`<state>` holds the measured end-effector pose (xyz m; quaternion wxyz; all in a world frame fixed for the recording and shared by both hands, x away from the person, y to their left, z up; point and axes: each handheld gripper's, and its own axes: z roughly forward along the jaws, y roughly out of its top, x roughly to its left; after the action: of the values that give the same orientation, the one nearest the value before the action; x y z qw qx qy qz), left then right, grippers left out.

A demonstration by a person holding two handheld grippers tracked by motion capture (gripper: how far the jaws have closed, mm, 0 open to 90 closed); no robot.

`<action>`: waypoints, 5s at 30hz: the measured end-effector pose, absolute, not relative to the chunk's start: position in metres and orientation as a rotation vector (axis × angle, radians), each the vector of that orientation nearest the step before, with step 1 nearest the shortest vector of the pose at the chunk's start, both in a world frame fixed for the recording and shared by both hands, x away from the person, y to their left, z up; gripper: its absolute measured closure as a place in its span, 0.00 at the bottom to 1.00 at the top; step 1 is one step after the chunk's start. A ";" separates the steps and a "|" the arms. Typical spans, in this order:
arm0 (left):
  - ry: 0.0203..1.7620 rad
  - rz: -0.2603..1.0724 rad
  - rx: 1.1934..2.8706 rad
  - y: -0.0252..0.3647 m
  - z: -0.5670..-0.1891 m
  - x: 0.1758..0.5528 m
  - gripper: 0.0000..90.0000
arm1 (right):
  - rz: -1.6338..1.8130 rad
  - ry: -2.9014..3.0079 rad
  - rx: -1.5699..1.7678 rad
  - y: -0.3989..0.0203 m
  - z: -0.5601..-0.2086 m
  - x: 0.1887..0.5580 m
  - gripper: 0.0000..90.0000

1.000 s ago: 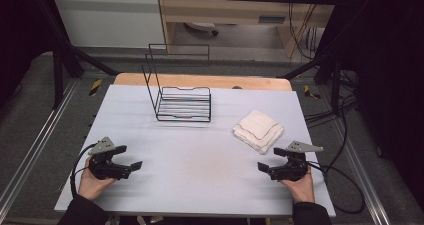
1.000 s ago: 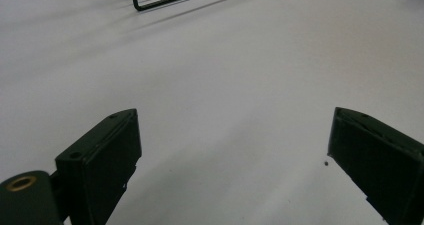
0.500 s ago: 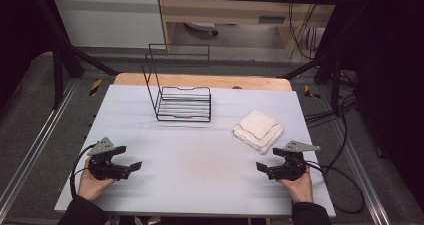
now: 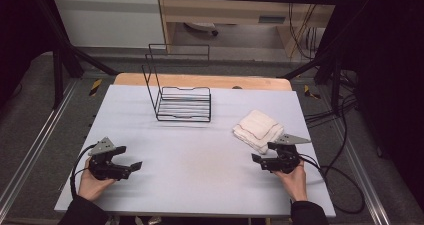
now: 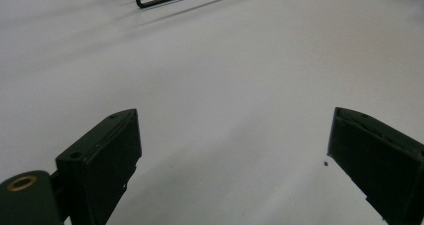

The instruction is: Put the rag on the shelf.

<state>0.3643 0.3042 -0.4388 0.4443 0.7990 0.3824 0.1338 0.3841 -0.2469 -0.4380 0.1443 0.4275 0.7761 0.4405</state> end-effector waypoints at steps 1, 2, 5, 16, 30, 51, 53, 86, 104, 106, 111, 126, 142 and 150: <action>0.949 0.331 1.980 0.305 -0.439 0.364 0.08 | 1.257 2.234 1.227 -0.244 -0.436 0.389 0.22; 0.953 0.331 1.976 0.305 -0.439 0.364 0.08 | 1.247 2.231 1.225 -0.243 -0.434 0.391 0.24; 0.954 0.331 1.976 0.305 -0.439 0.364 0.08 | 1.240 2.220 1.216 -0.240 -0.432 0.398 0.28; 0.956 0.334 1.979 0.306 -0.439 0.364 0.08 | 1.104 2.295 1.183 -0.224 -0.441 0.430 0.53; 0.954 0.333 1.980 0.305 -0.439 0.364 0.09 | 0.992 2.323 1.098 -0.217 -0.449 0.441 0.70; 0.954 0.331 1.980 0.306 -0.439 0.364 0.09 | 0.884 2.302 1.054 -0.213 -0.448 0.441 0.90; 0.954 0.331 1.979 0.306 -0.439 0.364 0.09 | 0.885 2.291 1.063 -0.213 -0.448 0.441 0.91; 0.951 0.336 1.977 0.307 -0.438 0.364 0.10 | 1.092 2.365 1.092 -0.189 -0.430 0.407 0.92; 0.956 0.330 1.976 0.306 -0.437 0.363 0.10 | 1.207 2.473 1.030 -0.158 -0.430 0.372 0.92; 0.957 0.329 1.976 0.306 -0.437 0.363 0.10 | 1.219 2.483 1.018 -0.154 -0.431 0.367 0.92; 0.958 0.328 1.974 0.306 -0.436 0.363 0.10 | 1.225 2.512 0.997 -0.145 -0.434 0.359 0.92; 0.958 0.291 1.992 0.286 -0.429 0.361 0.14 | 1.307 2.399 1.062 -0.163 -0.428 0.360 0.60; 0.929 0.222 2.058 0.192 -0.412 0.381 0.36 | 1.142 2.188 1.341 -0.229 -0.441 0.371 0.58; 0.916 0.191 2.096 0.130 -0.413 0.400 0.50 | 1.107 2.197 1.367 -0.227 -0.450 0.379 0.66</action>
<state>0.4000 0.1297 -0.4126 0.4105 0.8327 0.3637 0.0758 0.3792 -0.2269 -0.4495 0.1627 0.4791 0.7703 0.3881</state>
